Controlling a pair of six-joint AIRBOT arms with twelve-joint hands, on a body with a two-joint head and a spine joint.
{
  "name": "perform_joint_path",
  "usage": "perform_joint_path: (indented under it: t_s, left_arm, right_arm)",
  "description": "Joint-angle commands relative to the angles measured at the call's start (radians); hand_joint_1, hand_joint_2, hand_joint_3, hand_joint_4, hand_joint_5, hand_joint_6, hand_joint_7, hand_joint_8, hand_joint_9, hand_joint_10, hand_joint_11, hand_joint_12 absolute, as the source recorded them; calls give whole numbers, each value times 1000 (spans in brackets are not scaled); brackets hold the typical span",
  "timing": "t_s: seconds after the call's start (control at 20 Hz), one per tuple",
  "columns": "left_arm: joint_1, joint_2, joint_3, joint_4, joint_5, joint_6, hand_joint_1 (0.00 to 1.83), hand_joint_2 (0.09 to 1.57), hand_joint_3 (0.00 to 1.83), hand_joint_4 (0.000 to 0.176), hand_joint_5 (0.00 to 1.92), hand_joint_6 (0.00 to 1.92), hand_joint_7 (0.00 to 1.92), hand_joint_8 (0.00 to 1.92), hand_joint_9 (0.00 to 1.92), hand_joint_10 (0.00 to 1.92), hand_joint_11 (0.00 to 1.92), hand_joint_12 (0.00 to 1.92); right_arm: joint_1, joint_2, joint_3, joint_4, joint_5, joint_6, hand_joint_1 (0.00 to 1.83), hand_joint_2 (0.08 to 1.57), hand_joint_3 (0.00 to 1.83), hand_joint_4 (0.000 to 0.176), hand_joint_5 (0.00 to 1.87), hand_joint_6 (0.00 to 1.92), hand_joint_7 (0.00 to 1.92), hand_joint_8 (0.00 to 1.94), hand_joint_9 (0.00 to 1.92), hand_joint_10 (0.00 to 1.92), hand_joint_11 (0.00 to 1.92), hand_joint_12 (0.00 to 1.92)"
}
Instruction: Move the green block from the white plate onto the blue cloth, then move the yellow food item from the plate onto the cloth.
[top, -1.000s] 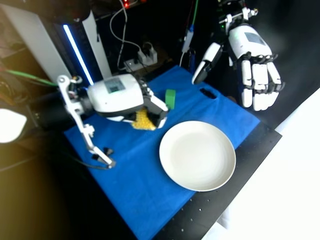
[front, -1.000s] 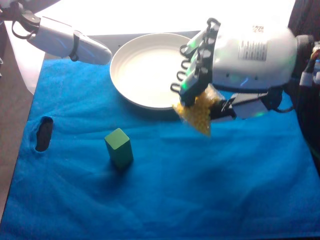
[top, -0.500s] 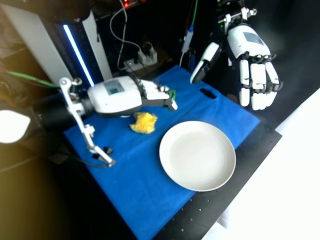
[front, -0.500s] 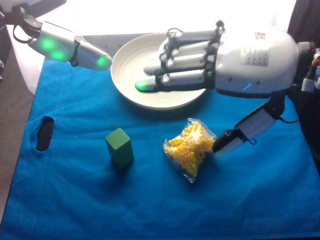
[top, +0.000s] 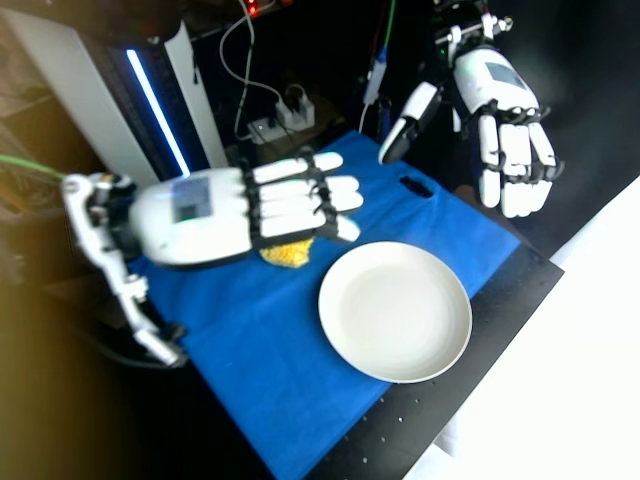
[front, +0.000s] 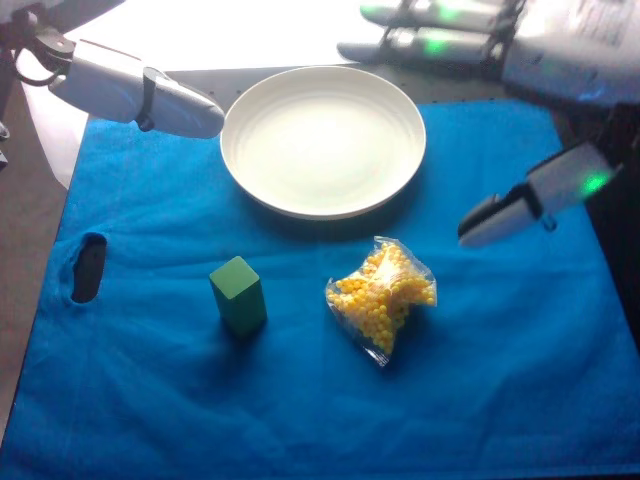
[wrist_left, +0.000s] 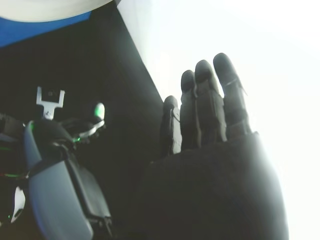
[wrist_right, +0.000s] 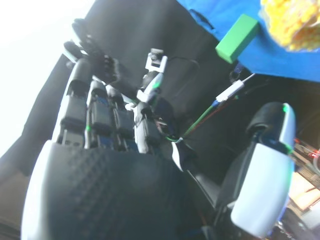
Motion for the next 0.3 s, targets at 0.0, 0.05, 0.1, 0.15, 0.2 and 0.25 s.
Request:
perform_joint_path:
  t_s: [0.0, 0.05, 0.1, 0.15, 0.2, 0.25]
  left_arm:
    - [-7, 10, -2, -37, -141, -6, 607, 784, 4, 167, 122, 9, 286, 1, 266, 3, 0, 704]
    - [2, 20, -11, -50, -161, -6, 633, 776, 0, 158, 119, 5, 269, 0, 268, 3, 0, 695]
    - [12, 29, -20, -65, -181, -6, 622, 778, 0, 158, 114, 2, 258, 0, 269, 3, 0, 692]
    - [24, 38, -29, -85, -208, -6, 614, 780, 1, 149, 99, 0, 237, 0, 261, 0, 0, 687]
    - [31, 43, -34, -93, -224, -5, 570, 809, 0, 154, 85, 1, 219, 0, 247, 1, 22, 634]
    - [41, 49, -41, -106, -247, -5, 533, 831, 4, 159, 78, 0, 216, 0, 251, 3, 40, 624]
  right_arm:
    - [9, 1, 1, 74, 93, -2, 742, 671, 0, 176, 0, 0, 25, 1, 12, 5, 0, 662]
    - [9, 3, 11, 98, 95, -2, 768, 616, 0, 176, 0, 0, 4, 0, 15, 8, 0, 635]
    - [9, 4, 18, 115, 102, -2, 767, 574, 0, 176, 0, 0, 0, 0, 10, 6, 0, 630]
    - [9, 6, 23, 135, 113, -2, 756, 555, 0, 176, 0, 0, 9, 3, 16, 8, 0, 630]
    - [9, 7, 27, 151, 122, -2, 696, 538, 0, 176, 0, 0, 75, 8, 79, 18, 0, 724]
    - [9, 7, 33, 176, 132, -2, 636, 563, 0, 176, 0, 0, 93, 10, 105, 24, 0, 742]
